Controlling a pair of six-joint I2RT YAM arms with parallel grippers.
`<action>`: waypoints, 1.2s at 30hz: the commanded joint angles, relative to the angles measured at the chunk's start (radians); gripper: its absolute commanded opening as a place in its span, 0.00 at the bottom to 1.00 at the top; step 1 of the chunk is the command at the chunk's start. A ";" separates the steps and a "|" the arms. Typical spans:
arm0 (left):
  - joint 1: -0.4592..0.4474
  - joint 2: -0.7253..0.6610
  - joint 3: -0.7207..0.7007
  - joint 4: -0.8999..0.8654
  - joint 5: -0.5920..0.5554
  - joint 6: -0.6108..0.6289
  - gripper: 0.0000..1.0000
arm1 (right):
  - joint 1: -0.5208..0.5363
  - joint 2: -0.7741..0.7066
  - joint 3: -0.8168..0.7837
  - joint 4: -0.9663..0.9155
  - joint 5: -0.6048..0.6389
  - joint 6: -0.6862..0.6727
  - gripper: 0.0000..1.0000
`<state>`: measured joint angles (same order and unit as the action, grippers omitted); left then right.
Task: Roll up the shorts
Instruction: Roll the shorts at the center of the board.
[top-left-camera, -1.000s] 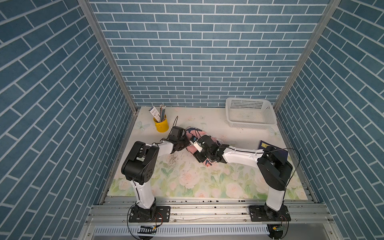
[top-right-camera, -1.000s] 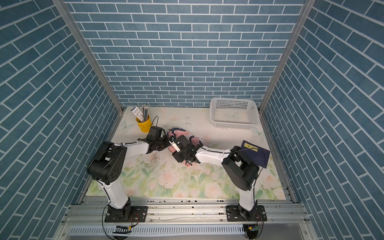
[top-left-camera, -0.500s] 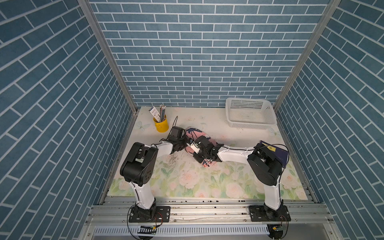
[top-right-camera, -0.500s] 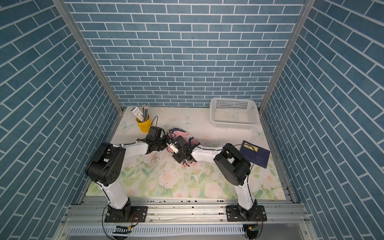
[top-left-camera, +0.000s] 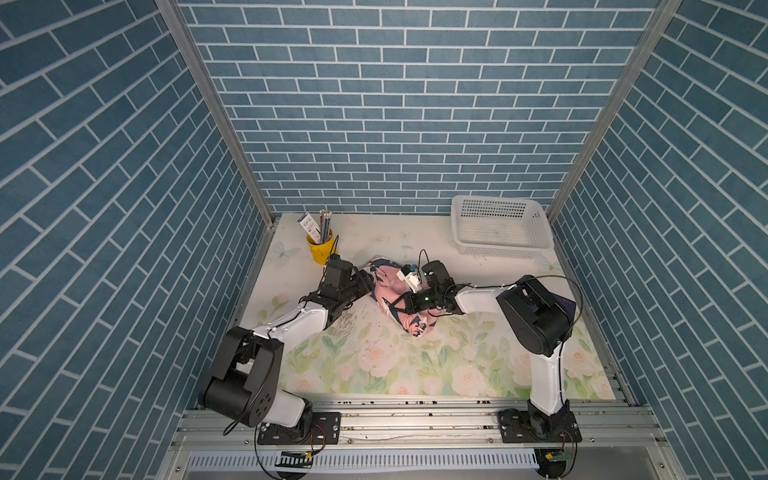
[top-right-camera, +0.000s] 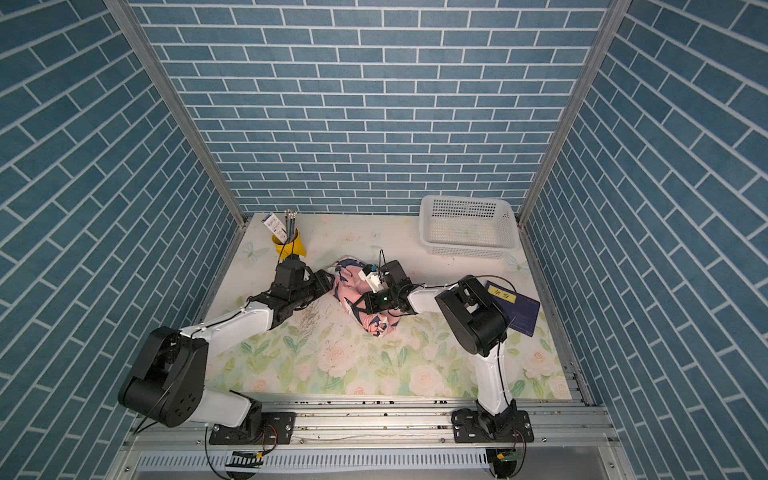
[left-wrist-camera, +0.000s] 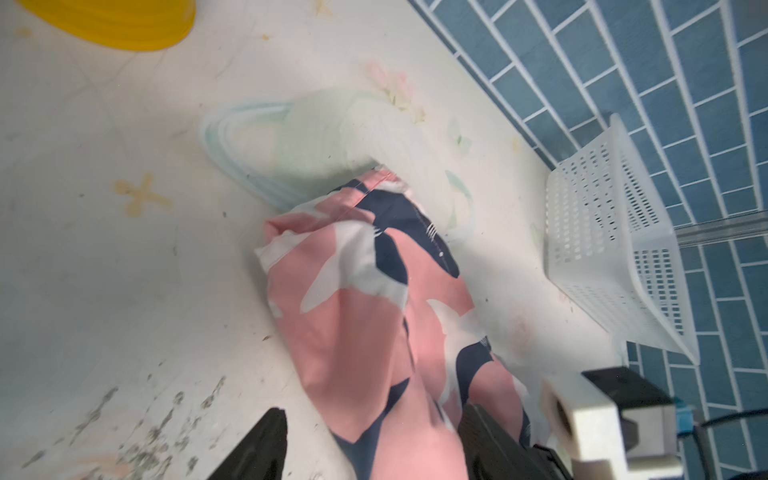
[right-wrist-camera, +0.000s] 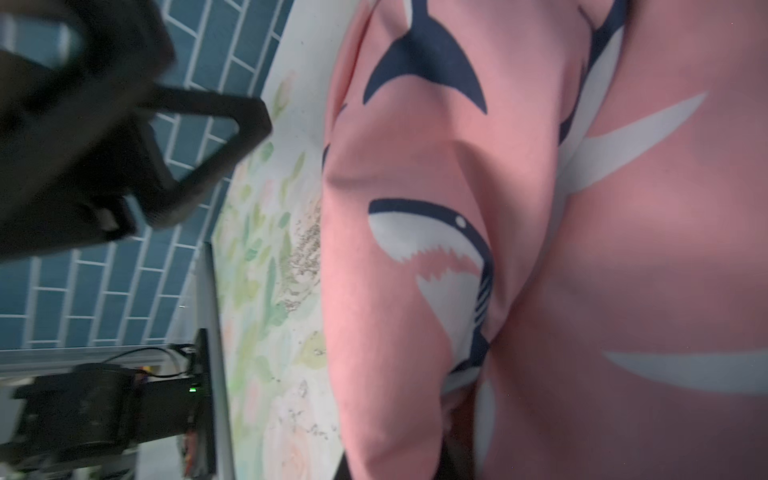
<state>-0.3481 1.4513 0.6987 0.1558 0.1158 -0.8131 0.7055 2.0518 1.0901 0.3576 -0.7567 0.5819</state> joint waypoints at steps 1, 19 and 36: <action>-0.015 0.010 -0.051 0.083 0.010 0.006 0.72 | -0.013 0.045 -0.042 0.206 -0.153 0.260 0.00; -0.059 0.370 0.074 0.347 0.085 -0.062 0.59 | -0.056 0.114 -0.159 0.503 -0.193 0.487 0.18; -0.082 0.404 0.216 0.066 0.024 -0.010 0.48 | -0.013 -0.231 0.066 -0.464 0.434 -0.335 0.62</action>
<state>-0.4236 1.8305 0.8879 0.2981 0.1608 -0.8516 0.6617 1.8637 1.1366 0.0666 -0.5175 0.4503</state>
